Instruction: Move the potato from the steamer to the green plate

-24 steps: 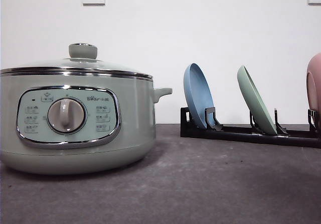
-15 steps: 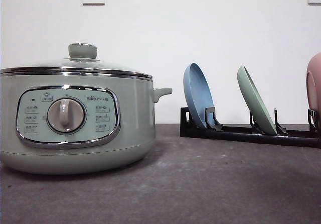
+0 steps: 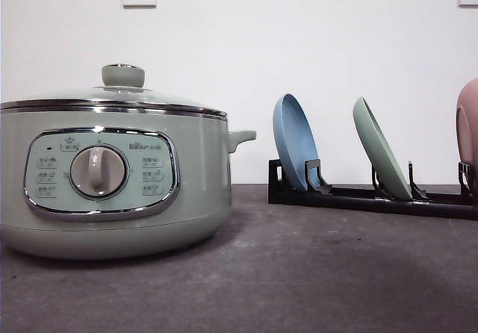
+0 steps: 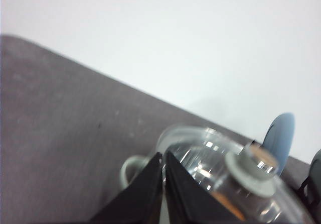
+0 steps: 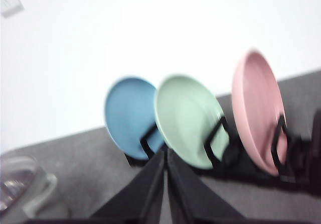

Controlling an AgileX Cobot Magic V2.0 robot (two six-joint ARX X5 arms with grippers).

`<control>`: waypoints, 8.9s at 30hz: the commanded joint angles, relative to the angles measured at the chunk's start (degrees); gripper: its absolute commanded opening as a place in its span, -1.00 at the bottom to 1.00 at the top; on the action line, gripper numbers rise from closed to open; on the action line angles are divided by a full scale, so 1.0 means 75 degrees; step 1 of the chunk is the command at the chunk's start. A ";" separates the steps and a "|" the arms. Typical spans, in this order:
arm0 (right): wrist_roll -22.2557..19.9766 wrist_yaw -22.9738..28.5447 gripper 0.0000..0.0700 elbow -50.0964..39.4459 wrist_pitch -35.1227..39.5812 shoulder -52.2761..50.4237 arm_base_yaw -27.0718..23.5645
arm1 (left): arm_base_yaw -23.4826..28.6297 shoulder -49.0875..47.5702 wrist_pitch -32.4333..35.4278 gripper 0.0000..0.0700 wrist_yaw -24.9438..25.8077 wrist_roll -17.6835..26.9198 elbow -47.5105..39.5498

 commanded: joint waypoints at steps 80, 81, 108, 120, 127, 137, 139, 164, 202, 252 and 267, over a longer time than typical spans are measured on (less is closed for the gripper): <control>-0.1641 -0.2155 0.60 0.6604 -0.4322 0.7098 0.0242 | -0.1151 0.5587 -0.4226 0.59 0.2328 0.2923 0.6188; -0.1602 -0.2187 0.60 0.6785 -0.4302 0.7322 0.0242 | -0.1151 0.5587 -0.4226 0.59 0.2328 0.2923 0.6188; -0.1437 -0.1333 0.57 1.0477 -0.3023 1.3076 0.1037 | -0.1148 0.5587 -0.4226 0.59 0.2328 0.2923 0.6188; -0.1437 -0.0786 0.30 1.0477 -0.2488 1.4285 0.1192 | -0.1148 0.5587 -0.4229 0.59 0.2328 0.2923 0.6188; -0.1460 -0.0766 -0.26 1.0477 -0.2480 1.4549 0.1236 | -0.1148 0.5587 -0.4232 0.59 0.2328 0.2923 0.6188; -0.1457 -0.0769 -0.97 1.0477 -0.2480 1.4557 0.1236 | -0.1148 0.5587 -0.4235 0.59 0.2328 0.2926 0.6188; -0.1456 -0.0776 -0.98 1.0477 -0.2471 1.4556 0.1236 | -0.1148 0.5587 -0.4235 0.59 0.2328 0.2923 0.6188; -0.1716 -0.1472 -0.98 1.1212 -0.3279 1.2471 0.1293 | -0.1148 0.5596 -0.4360 0.59 0.2326 0.2932 0.6188; -0.3432 0.2992 -0.99 0.7286 -0.6761 1.0597 0.7050 | -0.1148 0.5596 -0.4351 0.59 0.2326 0.2961 0.6188; -0.2949 0.2868 -0.02 0.6449 -0.5546 1.0659 0.7775 | -0.1148 0.5596 -0.4366 0.59 0.2326 0.2958 0.6188; -0.3051 -0.0450 -0.02 0.7723 -0.4806 0.9178 0.6249 | -0.1148 0.5596 -0.4470 0.59 0.2326 0.2955 0.6188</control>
